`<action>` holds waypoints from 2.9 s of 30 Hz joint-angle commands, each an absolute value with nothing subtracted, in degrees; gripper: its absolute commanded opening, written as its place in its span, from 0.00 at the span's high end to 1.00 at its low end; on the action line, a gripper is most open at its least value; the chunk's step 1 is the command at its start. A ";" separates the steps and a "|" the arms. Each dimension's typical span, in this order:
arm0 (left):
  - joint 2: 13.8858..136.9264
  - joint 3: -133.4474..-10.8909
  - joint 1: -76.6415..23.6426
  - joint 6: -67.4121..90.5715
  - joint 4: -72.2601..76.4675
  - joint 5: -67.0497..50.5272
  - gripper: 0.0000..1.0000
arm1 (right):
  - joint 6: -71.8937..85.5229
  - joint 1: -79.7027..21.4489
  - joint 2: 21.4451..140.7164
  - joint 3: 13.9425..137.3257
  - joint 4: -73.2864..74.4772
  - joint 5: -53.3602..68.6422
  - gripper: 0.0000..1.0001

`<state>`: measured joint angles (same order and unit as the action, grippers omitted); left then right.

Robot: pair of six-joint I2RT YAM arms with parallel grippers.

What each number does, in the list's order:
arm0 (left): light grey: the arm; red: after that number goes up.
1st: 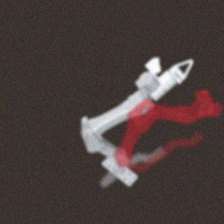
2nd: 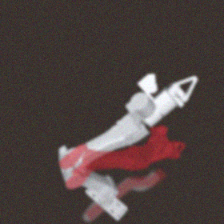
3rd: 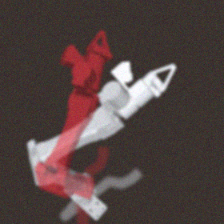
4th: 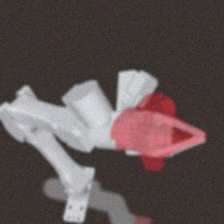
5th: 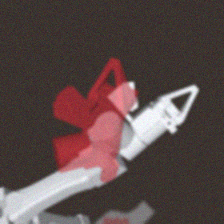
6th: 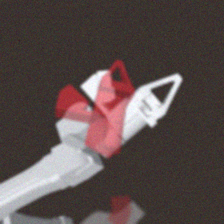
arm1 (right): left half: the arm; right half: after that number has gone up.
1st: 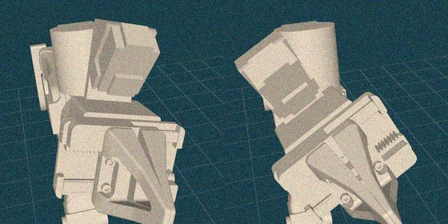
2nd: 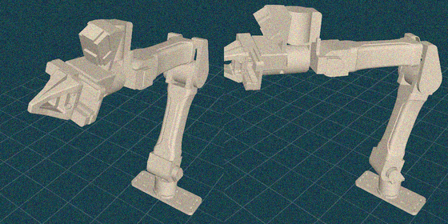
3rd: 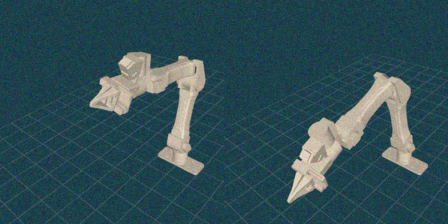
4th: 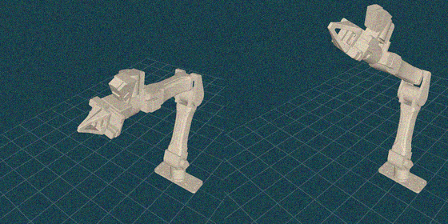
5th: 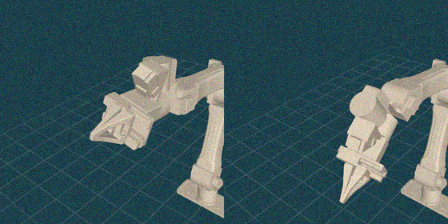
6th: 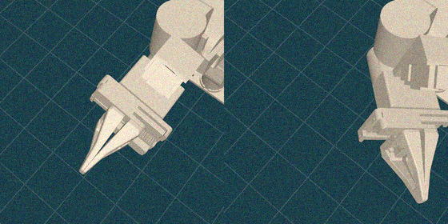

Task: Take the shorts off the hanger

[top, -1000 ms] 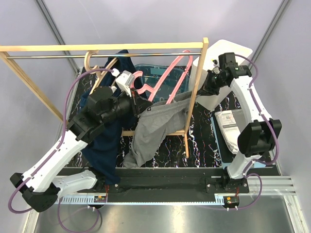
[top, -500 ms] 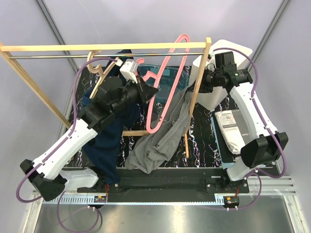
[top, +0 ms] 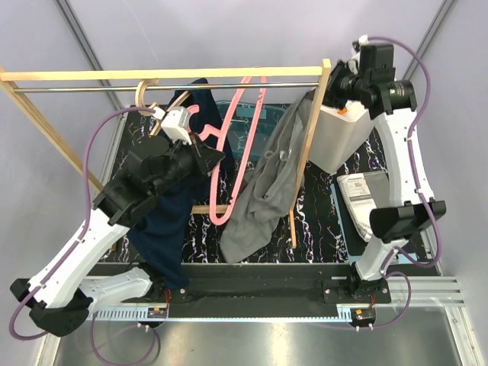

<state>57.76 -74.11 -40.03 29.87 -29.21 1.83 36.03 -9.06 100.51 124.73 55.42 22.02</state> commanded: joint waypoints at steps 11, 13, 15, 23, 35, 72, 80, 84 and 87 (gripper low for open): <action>55.72 -73.39 -39.90 28.74 -37.96 8.35 1.00 | 58.95 -8.88 111.37 153.30 29.65 32.09 1.00; 55.90 -73.30 -39.90 28.74 -38.67 8.52 1.00 | 60.81 -8.79 110.92 151.97 20.94 29.29 1.00; 56.16 -73.39 -39.90 28.65 -39.64 8.70 1.00 | 62.31 -8.88 112.84 153.88 16.98 27.26 1.00; 55.90 -72.16 -39.99 29.18 -41.57 9.76 1.00 | 75.83 -9.31 122.41 161.01 -5.51 16.10 1.00; 53.26 -69.08 -39.99 31.46 -43.15 8.44 1.00 | 71.56 -16.69 129.89 162.33 -10.82 9.84 1.00; 56.34 -79.80 -39.99 22.41 -44.65 0.44 1.00 | 29.27 -20.92 134.37 146.86 34.15 7.67 1.00; 56.60 -80.59 -39.99 22.41 -44.65 0.35 1.00 | 19.69 -20.92 140.62 151.43 41.13 2.81 0.79; 57.04 -81.30 -39.90 22.76 -44.91 0.35 1.00 | 22.58 -21.00 140.11 153.28 46.31 4.91 0.54; 57.48 -81.30 -39.99 23.03 -44.82 -1.23 1.00 | 25.92 -20.92 138.09 153.28 50.16 7.12 0.34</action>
<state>57.14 -78.59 -40.03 23.51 -47.22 1.45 24.05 -20.97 142.15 148.94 44.97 5.32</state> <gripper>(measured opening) 0.114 0.556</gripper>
